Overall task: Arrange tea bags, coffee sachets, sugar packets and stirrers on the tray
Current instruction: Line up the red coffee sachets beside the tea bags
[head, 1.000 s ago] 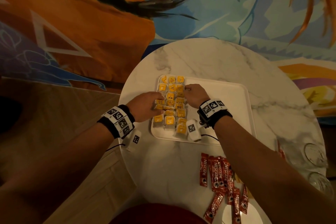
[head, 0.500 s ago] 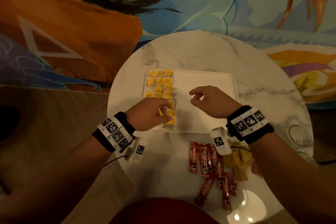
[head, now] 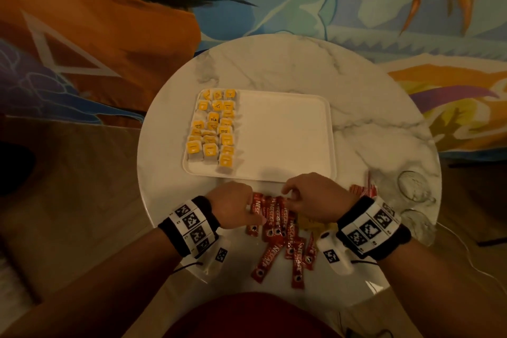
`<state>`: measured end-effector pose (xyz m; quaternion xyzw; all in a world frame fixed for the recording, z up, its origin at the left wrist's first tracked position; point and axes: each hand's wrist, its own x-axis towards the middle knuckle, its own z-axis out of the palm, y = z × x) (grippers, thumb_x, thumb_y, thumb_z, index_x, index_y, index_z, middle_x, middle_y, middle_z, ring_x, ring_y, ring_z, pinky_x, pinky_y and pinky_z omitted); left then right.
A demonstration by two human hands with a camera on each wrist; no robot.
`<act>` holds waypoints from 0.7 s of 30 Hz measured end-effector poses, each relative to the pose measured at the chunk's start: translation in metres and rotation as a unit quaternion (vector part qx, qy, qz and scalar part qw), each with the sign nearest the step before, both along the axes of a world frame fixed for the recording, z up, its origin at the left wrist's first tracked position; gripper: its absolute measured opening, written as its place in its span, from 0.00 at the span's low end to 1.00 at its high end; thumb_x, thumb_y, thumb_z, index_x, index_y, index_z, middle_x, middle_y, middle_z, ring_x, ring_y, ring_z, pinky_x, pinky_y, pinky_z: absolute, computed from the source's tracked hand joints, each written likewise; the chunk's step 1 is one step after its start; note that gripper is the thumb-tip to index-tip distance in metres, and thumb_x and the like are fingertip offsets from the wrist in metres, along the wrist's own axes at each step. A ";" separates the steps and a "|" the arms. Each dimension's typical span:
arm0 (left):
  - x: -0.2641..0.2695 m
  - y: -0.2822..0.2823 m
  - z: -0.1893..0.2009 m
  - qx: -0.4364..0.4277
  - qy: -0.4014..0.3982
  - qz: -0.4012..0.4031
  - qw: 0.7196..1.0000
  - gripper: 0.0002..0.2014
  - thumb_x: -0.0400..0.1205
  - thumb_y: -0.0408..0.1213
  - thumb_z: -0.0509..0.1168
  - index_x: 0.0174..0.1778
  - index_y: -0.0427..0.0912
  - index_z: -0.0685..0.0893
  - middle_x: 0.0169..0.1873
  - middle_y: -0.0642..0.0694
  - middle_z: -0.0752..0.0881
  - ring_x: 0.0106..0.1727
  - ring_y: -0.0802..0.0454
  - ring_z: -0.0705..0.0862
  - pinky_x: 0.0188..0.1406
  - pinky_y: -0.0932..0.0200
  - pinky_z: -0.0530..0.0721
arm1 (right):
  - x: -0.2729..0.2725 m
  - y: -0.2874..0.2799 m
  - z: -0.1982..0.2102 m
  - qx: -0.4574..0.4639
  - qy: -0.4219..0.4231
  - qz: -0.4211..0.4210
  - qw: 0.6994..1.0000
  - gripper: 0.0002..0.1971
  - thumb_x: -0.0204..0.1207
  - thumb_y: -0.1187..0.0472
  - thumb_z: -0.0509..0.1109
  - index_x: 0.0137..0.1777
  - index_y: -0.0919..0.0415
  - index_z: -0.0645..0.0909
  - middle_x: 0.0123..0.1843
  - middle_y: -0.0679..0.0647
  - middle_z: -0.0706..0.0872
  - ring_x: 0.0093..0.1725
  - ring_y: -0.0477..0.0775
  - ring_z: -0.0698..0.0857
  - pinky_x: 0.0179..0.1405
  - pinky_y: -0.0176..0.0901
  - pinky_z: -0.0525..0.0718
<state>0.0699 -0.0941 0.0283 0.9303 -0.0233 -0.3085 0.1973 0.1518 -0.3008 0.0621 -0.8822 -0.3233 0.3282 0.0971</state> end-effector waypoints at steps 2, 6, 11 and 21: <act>-0.004 -0.010 0.003 -0.012 -0.002 0.021 1.000 0.27 0.75 0.64 0.73 0.54 0.42 0.83 0.48 0.46 0.88 0.47 0.50 0.85 0.45 0.53 0.82 | -0.004 -0.004 -0.005 -0.012 0.003 0.015 1.000 0.16 0.79 0.52 0.72 0.66 0.50 0.83 0.53 0.46 0.89 0.51 0.46 0.83 0.49 0.42 0.80; -0.007 -0.027 0.004 -0.021 -0.011 0.051 0.998 0.30 0.71 0.65 0.76 0.53 0.42 0.82 0.45 0.47 0.89 0.45 0.49 0.87 0.44 0.51 0.86 | -0.010 -0.005 -0.017 -0.031 -0.017 0.049 0.998 0.17 0.74 0.53 0.75 0.62 0.49 0.82 0.50 0.46 0.86 0.49 0.50 0.84 0.44 0.44 0.79; -0.007 -0.045 -0.004 -0.044 -0.039 0.064 0.996 0.26 0.66 0.64 0.78 0.48 0.50 0.83 0.42 0.51 0.85 0.42 0.50 0.85 0.44 0.48 0.86 | -0.013 -0.003 -0.027 -0.002 -0.068 0.071 0.995 0.11 0.75 0.51 0.72 0.55 0.52 0.81 0.49 0.49 0.87 0.48 0.53 0.85 0.40 0.45 0.76; -0.008 -0.048 -0.033 -0.025 -0.080 0.097 0.992 0.15 0.75 0.48 0.72 0.52 0.46 0.79 0.48 0.47 0.85 0.48 0.46 0.84 0.43 0.55 0.76 | -0.010 -0.008 -0.037 0.044 -0.089 0.046 0.994 0.12 0.77 0.45 0.71 0.54 0.51 0.83 0.49 0.49 0.88 0.48 0.53 0.85 0.40 0.44 0.74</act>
